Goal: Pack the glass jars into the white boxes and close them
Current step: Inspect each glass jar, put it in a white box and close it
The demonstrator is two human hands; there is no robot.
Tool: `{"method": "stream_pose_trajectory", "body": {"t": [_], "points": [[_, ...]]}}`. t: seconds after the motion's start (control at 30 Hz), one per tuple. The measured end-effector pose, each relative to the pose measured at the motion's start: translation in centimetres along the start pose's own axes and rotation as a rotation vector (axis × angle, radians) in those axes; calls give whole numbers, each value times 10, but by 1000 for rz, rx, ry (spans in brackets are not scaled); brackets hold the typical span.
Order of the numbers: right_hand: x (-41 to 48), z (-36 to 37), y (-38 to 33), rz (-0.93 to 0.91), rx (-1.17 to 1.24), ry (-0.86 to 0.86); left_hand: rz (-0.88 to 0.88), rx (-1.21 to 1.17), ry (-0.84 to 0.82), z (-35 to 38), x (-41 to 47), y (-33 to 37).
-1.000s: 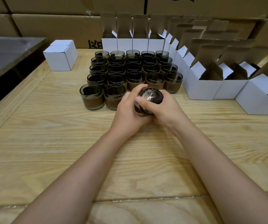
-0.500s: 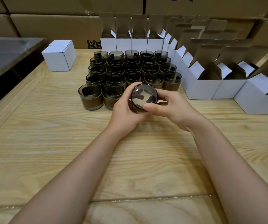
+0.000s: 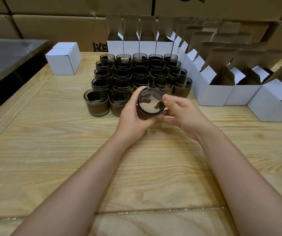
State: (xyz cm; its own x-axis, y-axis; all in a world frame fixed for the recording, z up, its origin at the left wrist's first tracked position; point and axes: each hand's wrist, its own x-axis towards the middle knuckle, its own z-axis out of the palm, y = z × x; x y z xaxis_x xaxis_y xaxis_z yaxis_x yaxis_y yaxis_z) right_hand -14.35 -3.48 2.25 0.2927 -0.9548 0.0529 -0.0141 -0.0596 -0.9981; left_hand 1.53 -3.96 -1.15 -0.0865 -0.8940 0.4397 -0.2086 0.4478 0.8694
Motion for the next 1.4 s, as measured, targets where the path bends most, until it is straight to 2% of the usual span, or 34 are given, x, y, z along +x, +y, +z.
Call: {"method": "stream_pose_trajectory", "body": {"t": [0.13, 0.47, 0.7, 0.83, 0.93, 1.13, 1.4], "points": [[1, 7, -2, 18, 53, 110, 1, 41, -7, 1, -1, 2], [8, 31, 4, 17, 7, 435, 40, 222, -35, 5, -3, 5], [4, 38, 9, -7, -179, 431, -21, 184, -33, 5, -5, 6], [2, 39, 8, -130, -262, 440, -57, 140, -38, 4, -6, 9], [1, 38, 8, -208, -318, 438, -56, 143, -40, 5, -6, 8], [1, 40, 7, -228, -445, 473, -26, 184, -30, 4, -4, 5], [1, 36, 1, -252, -428, 470, 12, 153, -35, 4, -3, 3]]}}
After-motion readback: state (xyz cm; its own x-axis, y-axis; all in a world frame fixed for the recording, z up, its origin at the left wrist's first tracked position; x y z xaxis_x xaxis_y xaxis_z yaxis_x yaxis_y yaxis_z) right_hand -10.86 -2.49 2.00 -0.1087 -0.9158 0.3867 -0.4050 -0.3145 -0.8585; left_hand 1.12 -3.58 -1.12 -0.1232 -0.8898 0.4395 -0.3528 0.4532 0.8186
